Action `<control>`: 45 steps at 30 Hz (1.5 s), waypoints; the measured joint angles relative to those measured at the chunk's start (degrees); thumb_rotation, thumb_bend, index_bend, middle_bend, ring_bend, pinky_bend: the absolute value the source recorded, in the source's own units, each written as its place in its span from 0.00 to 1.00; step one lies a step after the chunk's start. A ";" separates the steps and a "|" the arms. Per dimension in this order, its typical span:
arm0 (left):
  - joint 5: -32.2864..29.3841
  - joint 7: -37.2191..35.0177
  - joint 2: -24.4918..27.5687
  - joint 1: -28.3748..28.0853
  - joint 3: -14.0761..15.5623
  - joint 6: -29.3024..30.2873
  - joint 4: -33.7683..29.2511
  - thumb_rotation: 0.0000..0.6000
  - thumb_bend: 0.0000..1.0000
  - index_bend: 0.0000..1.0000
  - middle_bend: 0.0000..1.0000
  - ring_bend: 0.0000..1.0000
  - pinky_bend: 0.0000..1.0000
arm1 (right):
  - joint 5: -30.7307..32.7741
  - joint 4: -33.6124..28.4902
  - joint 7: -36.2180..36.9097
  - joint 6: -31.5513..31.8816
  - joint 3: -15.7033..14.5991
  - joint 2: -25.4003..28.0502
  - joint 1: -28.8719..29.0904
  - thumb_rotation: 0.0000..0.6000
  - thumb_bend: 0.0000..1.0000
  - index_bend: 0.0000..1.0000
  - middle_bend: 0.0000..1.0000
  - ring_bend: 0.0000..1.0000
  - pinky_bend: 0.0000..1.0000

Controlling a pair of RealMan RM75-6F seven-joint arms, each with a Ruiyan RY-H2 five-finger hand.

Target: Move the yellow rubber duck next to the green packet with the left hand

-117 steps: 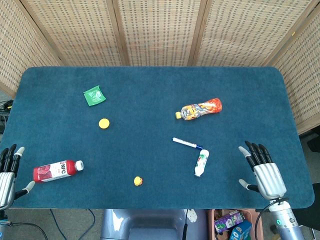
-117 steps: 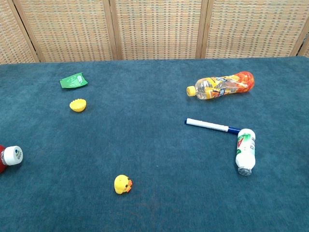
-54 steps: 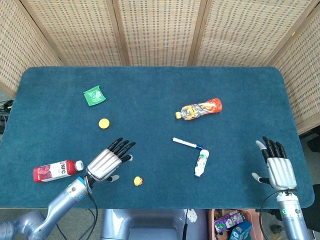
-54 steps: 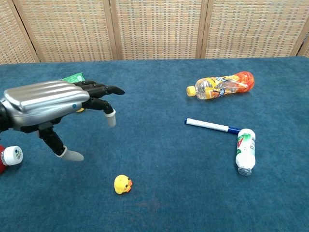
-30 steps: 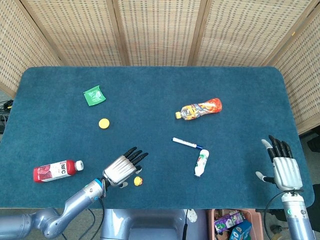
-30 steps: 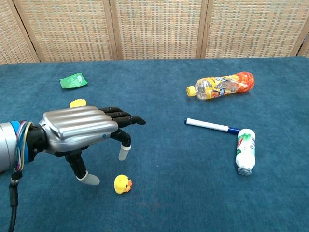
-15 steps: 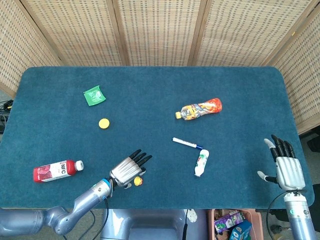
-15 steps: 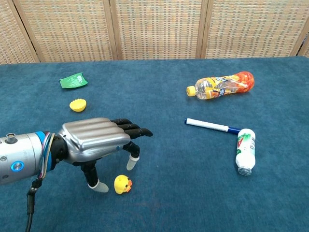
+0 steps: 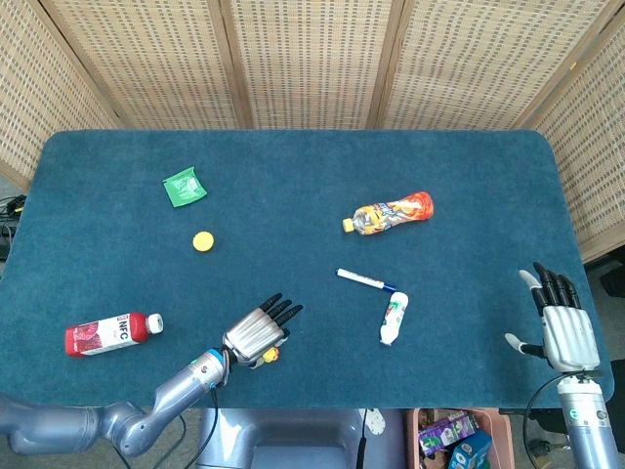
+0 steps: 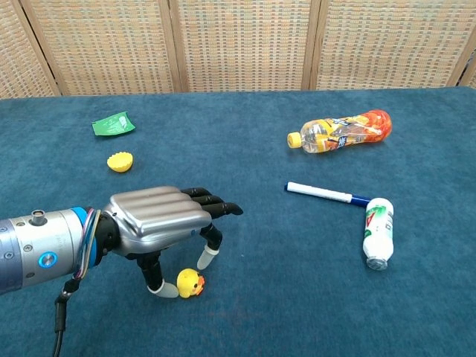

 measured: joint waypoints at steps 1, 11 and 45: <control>-0.10 0.15 -0.12 -0.08 0.08 0.21 0.18 1.00 0.21 0.54 0.00 0.00 0.00 | -0.01 0.05 0.19 0.08 0.04 -0.01 -0.02 1.00 0.00 0.00 0.00 0.00 0.00; -0.68 -0.39 -0.16 -0.66 0.21 2.37 0.24 1.00 0.22 0.61 0.00 0.00 0.00 | -0.21 0.18 0.71 0.32 0.08 0.08 -0.11 1.00 0.00 0.00 0.00 0.00 0.00; -15.00 -12.73 6.15 -5.31 -9.38 -3.01 27.84 1.00 0.22 0.61 0.00 0.00 0.00 | 3.12 3.00 -2.29 -3.54 0.60 -1.95 1.19 1.00 0.00 0.00 0.00 0.00 0.00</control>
